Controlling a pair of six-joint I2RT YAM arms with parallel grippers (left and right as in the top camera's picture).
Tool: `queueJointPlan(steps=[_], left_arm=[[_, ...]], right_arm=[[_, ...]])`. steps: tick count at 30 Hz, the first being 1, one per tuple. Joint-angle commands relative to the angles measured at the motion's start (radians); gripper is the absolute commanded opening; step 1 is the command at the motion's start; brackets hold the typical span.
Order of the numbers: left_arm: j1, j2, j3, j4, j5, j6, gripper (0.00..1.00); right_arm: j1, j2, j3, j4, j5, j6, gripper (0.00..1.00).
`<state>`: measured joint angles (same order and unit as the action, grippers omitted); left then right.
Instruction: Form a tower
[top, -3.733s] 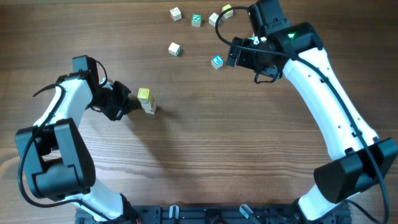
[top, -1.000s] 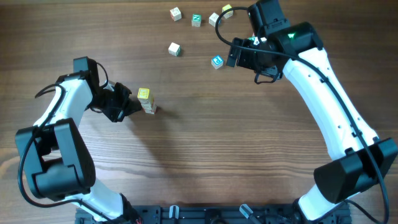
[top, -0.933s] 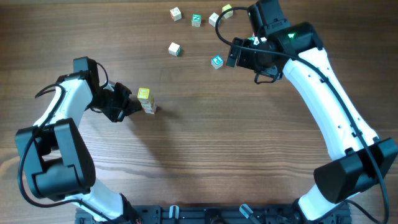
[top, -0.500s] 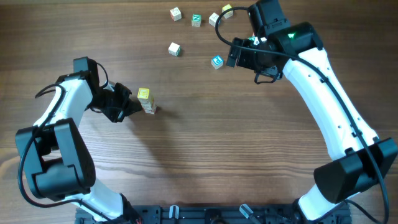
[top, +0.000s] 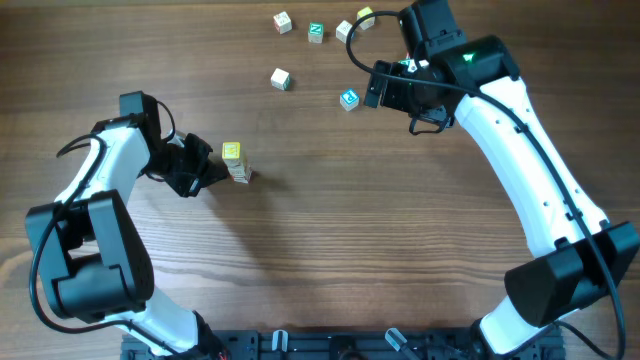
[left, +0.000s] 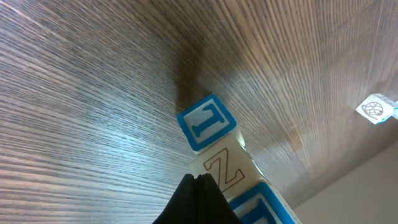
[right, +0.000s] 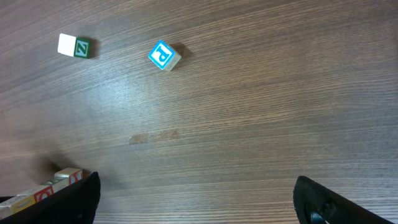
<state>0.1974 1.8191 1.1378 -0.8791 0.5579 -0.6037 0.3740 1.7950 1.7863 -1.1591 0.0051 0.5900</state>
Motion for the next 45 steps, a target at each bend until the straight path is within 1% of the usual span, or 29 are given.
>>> queueJointPlan(steps=[1,3,4,6,7,8,9,11,13,14,15,16,17,18,19,20,21,22,23,24,25,27,29,32,34,37,39,41,45], left_arm=[[0.016,0.003,-0.006,0.000,-0.050,0.020,0.04],[0.047,0.003,-0.006,0.004,-0.070,0.020,0.04],[0.069,0.003,-0.006,0.017,-0.077,0.020,0.04],[0.117,0.003,-0.006,0.060,-0.077,0.020,0.04],[0.142,0.003,-0.006,0.077,-0.078,0.021,0.04],[0.164,0.003,-0.006,0.091,-0.085,0.024,0.04],[0.183,0.003,-0.006,0.102,-0.098,0.033,0.04],[0.213,0.003,-0.006,0.109,-0.161,0.058,0.04],[0.242,0.003,-0.006,0.113,-0.261,0.076,0.04],[0.251,0.003,-0.006,0.115,-0.296,0.076,0.17],[0.253,0.003,-0.006,0.119,-0.307,0.076,0.43],[0.253,0.003,-0.006,0.125,-0.322,0.076,0.73],[0.253,0.003,-0.006,0.129,-0.328,0.076,0.89],[0.253,0.003,-0.006,0.128,-0.332,0.076,1.00],[0.253,0.003,-0.006,0.127,-0.337,0.076,1.00],[0.253,0.003,-0.006,0.124,-0.339,0.076,1.00],[0.253,0.003,-0.006,0.125,-0.339,0.076,1.00],[0.253,0.003,-0.006,0.128,-0.339,0.076,1.00],[0.253,0.003,-0.006,0.128,-0.339,0.076,1.00],[0.253,0.003,-0.006,0.128,-0.339,0.076,1.00],[0.253,0.003,-0.006,0.128,-0.340,0.076,1.00],[0.253,0.003,-0.006,0.128,-0.339,0.076,1.00],[0.253,0.003,-0.006,0.128,-0.339,0.076,1.00],[0.253,0.003,-0.006,0.128,-0.339,0.076,1.00],[0.253,0.003,-0.006,0.128,-0.339,0.076,1.00],[0.253,0.003,-0.006,0.128,-0.339,0.076,1.00],[0.253,0.003,-0.006,0.128,-0.339,0.076,1.00],[0.253,0.003,-0.006,0.128,-0.339,0.076,1.00],[0.253,0.003,-0.006,0.128,-0.339,0.076,1.00]], right_arm=[[-0.002,-0.001,-0.008,-0.002,0.025,0.012,0.99],[-0.002,-0.001,-0.008,-0.006,0.021,0.013,0.99],[-0.002,-0.001,-0.008,-0.012,0.010,0.013,0.85],[-0.001,0.001,-0.032,-0.013,-0.016,0.039,0.48],[-0.001,0.003,-0.082,0.002,-0.020,0.112,0.33],[-0.001,0.005,-0.135,0.023,-0.045,0.158,0.22],[-0.001,0.006,-0.209,0.063,-0.121,0.171,0.04],[-0.001,0.006,-0.327,0.160,-0.316,0.159,0.04],[0.008,0.006,-0.460,0.354,-0.503,0.094,0.04],[0.027,0.006,-0.531,0.489,-0.593,0.045,0.04],[0.041,0.006,-0.556,0.546,-0.618,0.038,0.04],[0.067,0.006,-0.583,0.610,-0.623,0.038,0.04],[0.097,0.006,-0.607,0.677,-0.619,0.037,0.04],[0.134,0.007,-0.629,0.753,-0.613,0.039,0.04],[0.181,0.011,-0.651,0.827,-0.552,0.042,0.04],[0.220,0.016,-0.666,0.853,-0.455,0.044,0.04],[0.249,0.021,-0.673,0.855,-0.384,0.089,0.04],[0.275,0.023,-0.675,0.864,-0.355,0.145,0.04],[0.282,0.023,-0.675,0.876,-0.356,0.148,0.04],[0.284,0.023,-0.677,0.889,-0.355,0.184,0.04],[0.284,0.030,-0.682,0.921,-0.356,0.261,0.04],[0.284,0.072,-0.683,0.988,-0.404,0.356,0.04],[0.284,0.138,-0.682,1.100,-0.534,0.436,0.04],[0.283,0.192,-0.682,1.125,-0.575,0.547,0.04],[0.283,0.204,-0.682,1.124,-0.582,0.594,0.04],[0.283,0.241,-0.683,1.216,-0.612,0.618,0.04],[0.283,0.261,-0.682,1.248,-0.632,0.618,0.04],[0.288,0.297,-0.682,1.324,-0.669,0.622,0.04],[0.308,0.309,-0.682,1.441,-0.668,0.644,0.04]])
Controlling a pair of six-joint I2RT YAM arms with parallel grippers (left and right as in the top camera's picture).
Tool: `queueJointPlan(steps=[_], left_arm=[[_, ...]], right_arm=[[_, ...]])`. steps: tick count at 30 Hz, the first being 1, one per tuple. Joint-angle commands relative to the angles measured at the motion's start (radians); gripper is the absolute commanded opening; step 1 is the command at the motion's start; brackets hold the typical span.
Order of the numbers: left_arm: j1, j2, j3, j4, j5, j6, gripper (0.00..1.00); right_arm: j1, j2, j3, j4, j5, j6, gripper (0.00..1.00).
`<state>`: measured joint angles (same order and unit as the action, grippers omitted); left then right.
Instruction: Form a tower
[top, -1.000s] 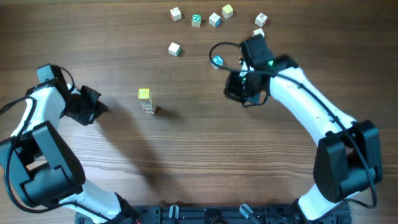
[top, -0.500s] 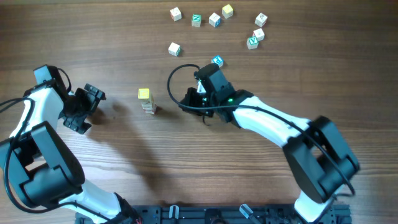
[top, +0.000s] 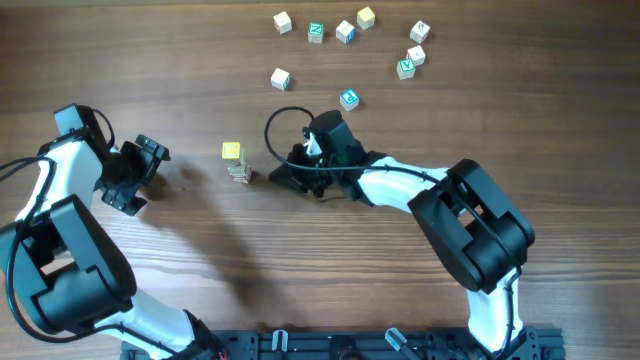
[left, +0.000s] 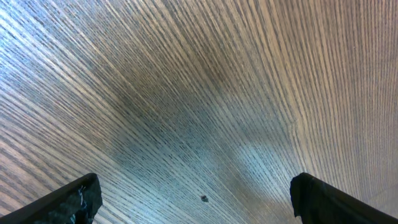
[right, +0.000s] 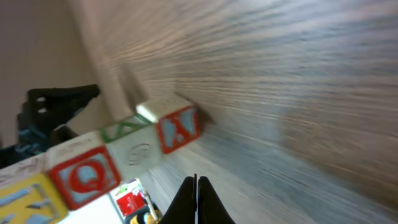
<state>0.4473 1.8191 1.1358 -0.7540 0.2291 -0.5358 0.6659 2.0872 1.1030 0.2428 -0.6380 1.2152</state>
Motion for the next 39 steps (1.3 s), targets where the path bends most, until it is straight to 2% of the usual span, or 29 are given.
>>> queueJointPlan(steps=[1,8,26,29,31,39], left_arm=[[0.003,0.003,-0.004,0.003,-0.010,0.008,1.00],[0.003,0.003,-0.004,0.003,-0.010,0.008,1.00],[0.003,0.003,-0.004,0.003,-0.010,0.008,1.00],[0.003,0.003,-0.004,0.003,-0.010,0.008,1.00],[0.003,0.003,-0.004,0.003,-0.010,0.008,1.00],[0.003,0.003,-0.004,0.003,-0.010,0.008,1.00]], right_arm=[[0.019,0.017,0.001,0.045,-0.024,0.023,0.04],[0.035,0.017,0.001,0.045,-0.016,0.131,0.04],[0.089,0.024,0.001,0.095,0.123,0.175,0.04],[0.090,0.050,0.001,0.145,0.122,0.182,0.04],[0.090,0.074,0.001,0.145,0.115,0.251,0.04],[0.098,0.076,0.001,0.179,0.122,0.256,0.04]])
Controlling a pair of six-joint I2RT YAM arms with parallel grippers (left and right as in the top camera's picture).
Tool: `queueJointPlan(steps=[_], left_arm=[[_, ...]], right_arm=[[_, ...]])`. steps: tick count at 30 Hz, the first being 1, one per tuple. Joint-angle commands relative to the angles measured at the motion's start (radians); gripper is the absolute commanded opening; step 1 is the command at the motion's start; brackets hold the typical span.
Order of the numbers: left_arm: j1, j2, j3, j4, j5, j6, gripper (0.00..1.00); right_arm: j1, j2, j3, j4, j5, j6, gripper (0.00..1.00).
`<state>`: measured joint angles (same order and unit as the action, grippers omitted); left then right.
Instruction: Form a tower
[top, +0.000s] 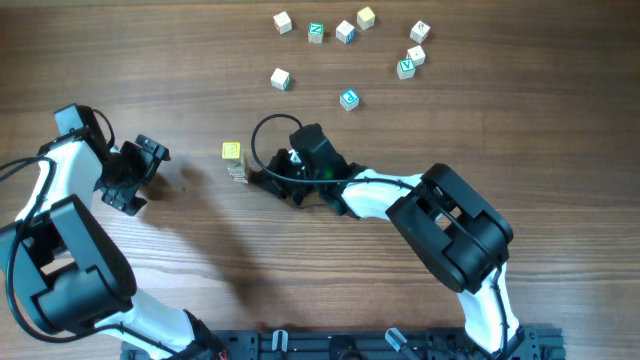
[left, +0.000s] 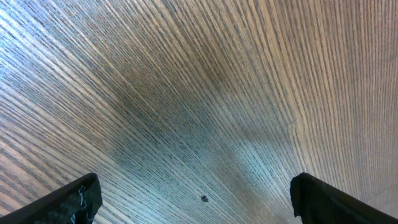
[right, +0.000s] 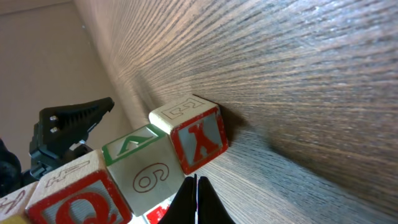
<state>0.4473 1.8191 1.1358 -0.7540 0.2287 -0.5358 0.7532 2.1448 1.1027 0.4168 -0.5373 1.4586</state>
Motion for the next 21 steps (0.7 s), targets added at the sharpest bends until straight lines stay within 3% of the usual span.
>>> queueJointPlan(steps=[1,21], left_arm=[[0.003,0.003,-0.004,0.003,-0.010,0.008,1.00],[0.003,0.003,-0.004,0.003,-0.010,0.008,1.00]], right_arm=[[0.011,0.018,0.001,0.006,0.024,0.016,0.04],[0.026,0.018,0.002,0.062,0.064,0.037,0.05]])
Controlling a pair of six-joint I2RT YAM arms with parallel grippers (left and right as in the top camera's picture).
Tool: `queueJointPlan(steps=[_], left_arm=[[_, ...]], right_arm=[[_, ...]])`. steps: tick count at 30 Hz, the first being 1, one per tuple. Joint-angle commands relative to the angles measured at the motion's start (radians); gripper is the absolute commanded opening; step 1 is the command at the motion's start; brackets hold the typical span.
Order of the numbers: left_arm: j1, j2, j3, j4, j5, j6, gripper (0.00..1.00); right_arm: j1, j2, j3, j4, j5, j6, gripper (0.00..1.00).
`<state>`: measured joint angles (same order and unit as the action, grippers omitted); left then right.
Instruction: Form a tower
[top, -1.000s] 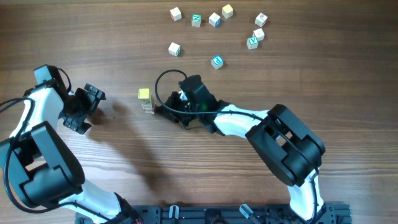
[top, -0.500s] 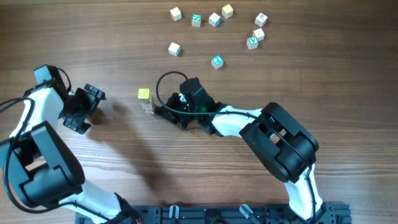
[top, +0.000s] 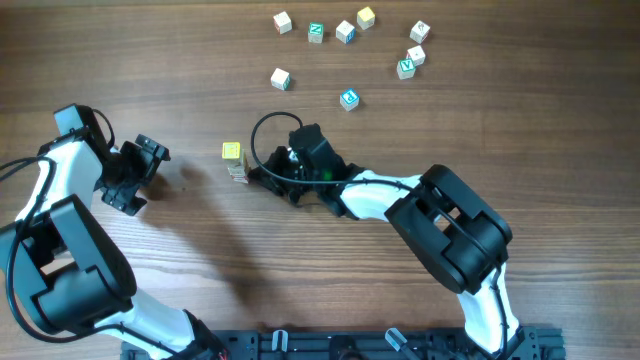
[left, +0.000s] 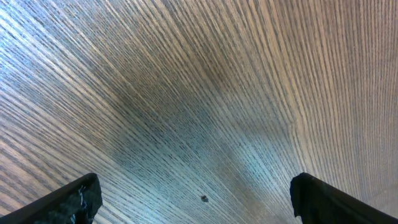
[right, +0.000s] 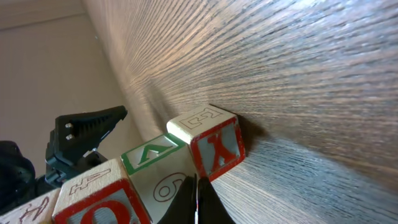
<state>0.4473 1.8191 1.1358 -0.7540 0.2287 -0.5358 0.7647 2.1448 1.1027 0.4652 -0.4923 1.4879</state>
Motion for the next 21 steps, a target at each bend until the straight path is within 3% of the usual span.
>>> queueJointPlan(steps=[1,11,21], left_arm=[[0.003,0.003,-0.004,0.003,-0.010,0.008,1.00],[0.003,0.003,-0.004,0.003,-0.010,0.008,1.00],[0.003,0.003,-0.004,0.003,-0.010,0.008,1.00]], right_arm=[[0.018,0.018,0.002,0.014,0.023,0.008,0.04],[-0.002,0.018,0.001,-0.063,0.025,0.001,0.04],[-0.031,0.018,0.002,0.011,-0.004,-0.053,0.04]])
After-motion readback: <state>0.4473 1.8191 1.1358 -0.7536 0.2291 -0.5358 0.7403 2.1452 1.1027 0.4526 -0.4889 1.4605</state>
